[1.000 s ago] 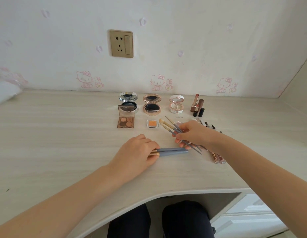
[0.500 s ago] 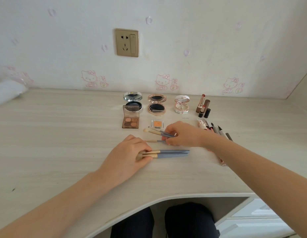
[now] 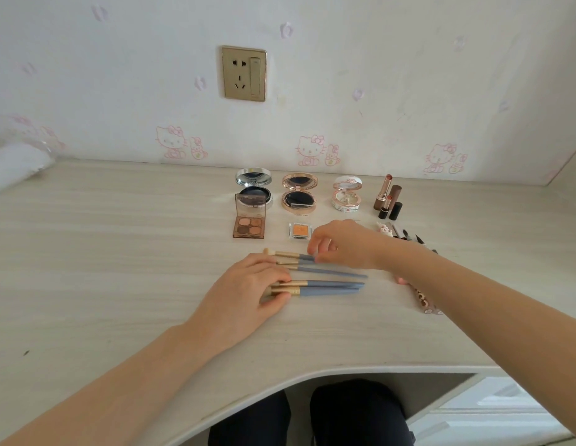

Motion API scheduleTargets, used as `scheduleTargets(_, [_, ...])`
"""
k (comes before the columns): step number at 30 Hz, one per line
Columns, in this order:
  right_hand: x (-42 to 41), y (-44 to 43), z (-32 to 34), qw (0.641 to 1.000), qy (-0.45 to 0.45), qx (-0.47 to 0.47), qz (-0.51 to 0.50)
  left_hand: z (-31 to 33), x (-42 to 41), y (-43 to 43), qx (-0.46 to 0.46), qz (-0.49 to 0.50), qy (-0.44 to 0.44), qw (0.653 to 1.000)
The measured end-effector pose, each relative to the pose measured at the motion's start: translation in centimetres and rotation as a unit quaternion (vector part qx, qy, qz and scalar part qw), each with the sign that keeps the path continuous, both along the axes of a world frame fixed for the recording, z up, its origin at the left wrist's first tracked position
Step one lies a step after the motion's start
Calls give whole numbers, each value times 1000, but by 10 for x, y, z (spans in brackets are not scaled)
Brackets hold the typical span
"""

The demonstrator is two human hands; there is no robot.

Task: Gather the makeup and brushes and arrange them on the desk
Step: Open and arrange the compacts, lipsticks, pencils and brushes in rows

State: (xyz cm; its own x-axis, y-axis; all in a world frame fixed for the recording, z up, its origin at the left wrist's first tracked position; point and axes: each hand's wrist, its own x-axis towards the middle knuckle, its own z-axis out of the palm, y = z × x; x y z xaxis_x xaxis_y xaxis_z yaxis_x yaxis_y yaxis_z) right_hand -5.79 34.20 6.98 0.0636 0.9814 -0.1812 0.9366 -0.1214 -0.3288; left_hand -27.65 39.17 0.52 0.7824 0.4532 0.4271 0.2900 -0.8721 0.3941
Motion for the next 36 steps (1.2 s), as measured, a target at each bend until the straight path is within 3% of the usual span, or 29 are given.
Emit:
scheduleTargets(12, [-12,3,-13,997,-16,69,39,-2,0,1,20,-8,2,1000])
scheduleTargets(18, [2,-12,-14,996,-23,79,17,-6,1,2,-10,-18,53,998])
scheduleTargets(24, [-2,-47,-17,990,-31,134,-10,-3,-1,1,19,2,49,999])
scheduleTargets(30, [-13,-75,-34,976,-141,165,-15,-4,-2,1,53,29,39,997])
scheduleTargets(36, [-19,-76,-42,980,-104,169,-25,-4,-1,3,7,22,80,997])
